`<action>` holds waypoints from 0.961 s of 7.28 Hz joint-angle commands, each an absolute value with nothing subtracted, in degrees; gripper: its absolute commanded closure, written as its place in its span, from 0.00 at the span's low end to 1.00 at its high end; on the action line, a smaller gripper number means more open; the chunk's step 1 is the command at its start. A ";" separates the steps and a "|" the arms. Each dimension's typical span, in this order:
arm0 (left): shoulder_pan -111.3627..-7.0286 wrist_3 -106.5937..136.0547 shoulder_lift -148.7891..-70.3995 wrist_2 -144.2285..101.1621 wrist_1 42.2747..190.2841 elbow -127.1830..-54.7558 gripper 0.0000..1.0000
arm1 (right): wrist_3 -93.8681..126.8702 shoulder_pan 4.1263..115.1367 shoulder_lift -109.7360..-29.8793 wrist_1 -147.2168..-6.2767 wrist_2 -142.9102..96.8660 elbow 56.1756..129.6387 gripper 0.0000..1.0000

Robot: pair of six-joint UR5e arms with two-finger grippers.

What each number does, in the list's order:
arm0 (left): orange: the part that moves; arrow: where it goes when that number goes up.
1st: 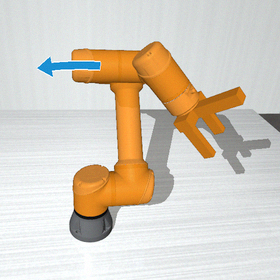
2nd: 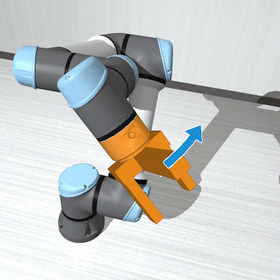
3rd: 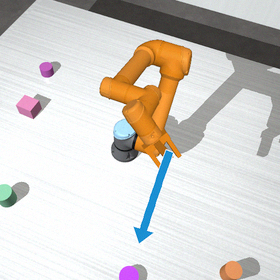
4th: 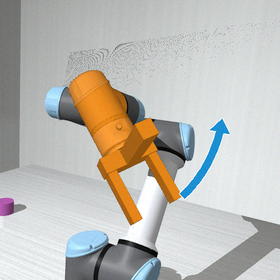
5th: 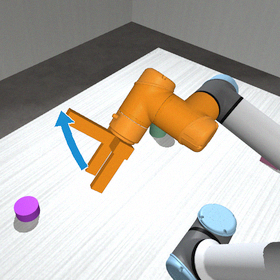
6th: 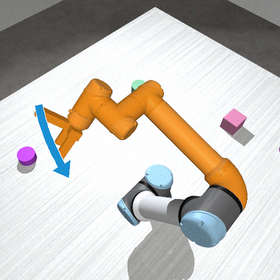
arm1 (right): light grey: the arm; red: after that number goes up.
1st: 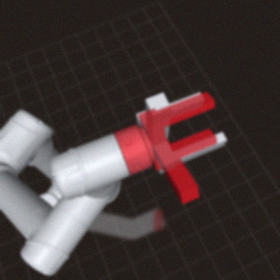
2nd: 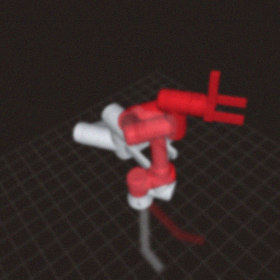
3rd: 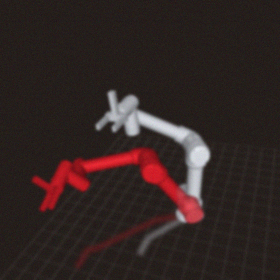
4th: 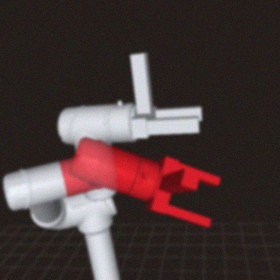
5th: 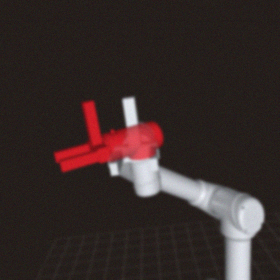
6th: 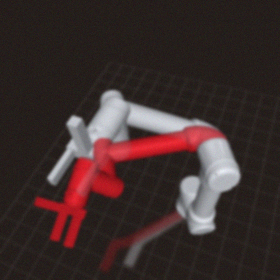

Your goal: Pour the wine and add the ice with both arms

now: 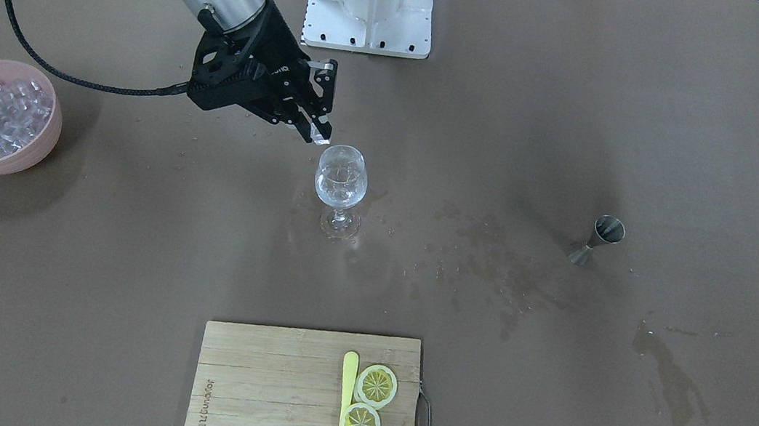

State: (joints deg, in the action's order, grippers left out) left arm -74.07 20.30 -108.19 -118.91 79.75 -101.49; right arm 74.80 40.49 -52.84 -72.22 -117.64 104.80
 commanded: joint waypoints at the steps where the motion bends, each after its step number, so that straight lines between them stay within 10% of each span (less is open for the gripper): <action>1: -74.09 20.30 -108.19 -118.92 79.72 -101.34 0.02 | 75.15 39.46 -52.21 -72.16 -116.28 104.15 1.00; 3: -74.00 20.30 -108.19 -118.92 79.89 -100.90 0.02 | 75.06 39.29 -51.42 -72.16 -115.58 103.19 1.00; 4: -74.09 20.30 -108.19 -118.92 79.89 -100.90 0.02 | 74.28 39.29 -51.42 -72.16 -115.49 103.18 0.66; 5: -74.00 20.30 -108.19 -118.92 79.89 -100.72 0.02 | 72.27 39.29 -51.15 -72.42 -115.40 103.18 0.01; 7: -74.09 20.22 -108.28 -118.92 79.81 -100.72 0.02 | 71.90 39.46 -51.33 -72.94 -115.66 103.27 0.00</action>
State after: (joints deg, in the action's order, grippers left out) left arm -74.06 20.28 -108.21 -118.92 79.87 -100.75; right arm 72.33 39.33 -51.31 -72.50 -115.48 103.21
